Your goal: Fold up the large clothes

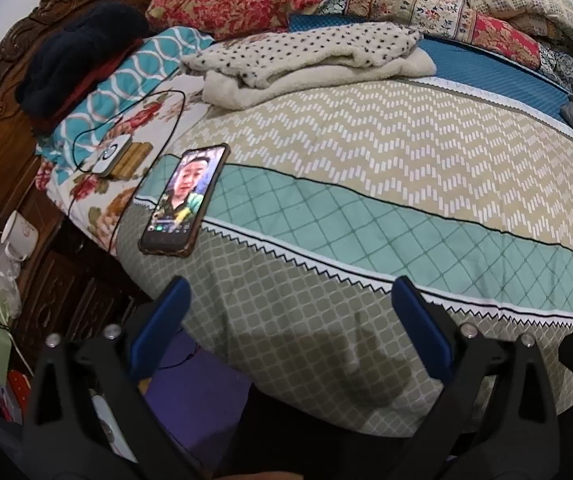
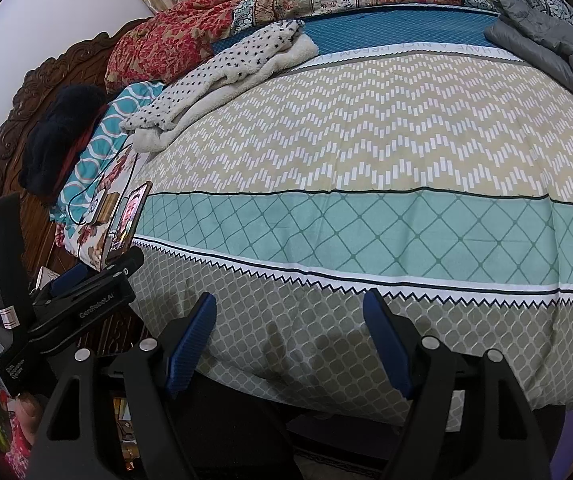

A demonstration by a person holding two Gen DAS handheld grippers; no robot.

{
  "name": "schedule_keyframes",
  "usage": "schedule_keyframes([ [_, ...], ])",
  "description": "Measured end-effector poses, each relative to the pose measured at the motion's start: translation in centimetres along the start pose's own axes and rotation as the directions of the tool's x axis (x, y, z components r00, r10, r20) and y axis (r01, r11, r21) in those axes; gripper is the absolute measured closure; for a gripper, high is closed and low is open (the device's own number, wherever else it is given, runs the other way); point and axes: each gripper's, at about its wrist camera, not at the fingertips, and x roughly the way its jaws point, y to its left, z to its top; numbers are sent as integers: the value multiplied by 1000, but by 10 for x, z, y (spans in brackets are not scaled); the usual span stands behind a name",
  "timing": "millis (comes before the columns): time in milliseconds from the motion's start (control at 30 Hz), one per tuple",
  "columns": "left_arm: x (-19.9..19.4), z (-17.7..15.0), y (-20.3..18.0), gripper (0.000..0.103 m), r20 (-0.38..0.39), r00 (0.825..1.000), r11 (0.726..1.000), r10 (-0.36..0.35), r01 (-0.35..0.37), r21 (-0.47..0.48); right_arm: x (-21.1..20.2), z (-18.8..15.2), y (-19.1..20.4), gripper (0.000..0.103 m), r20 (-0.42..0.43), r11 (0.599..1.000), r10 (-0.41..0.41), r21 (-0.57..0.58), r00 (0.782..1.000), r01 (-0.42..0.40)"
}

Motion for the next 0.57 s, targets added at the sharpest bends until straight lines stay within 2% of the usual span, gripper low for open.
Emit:
schedule_keyframes([
  [300, -15, 0, -4, 6, 54, 998, 1000, -18, 18, 10, -1, 3, 0, 40, 2, 1000, -1, -2, 1000, 1],
  [567, -17, 1, -5, 6, 43, 999, 1000, -20, 20, 1, -3, 3, 6, 40, 17, 1000, -6, -9, 1000, 7],
])
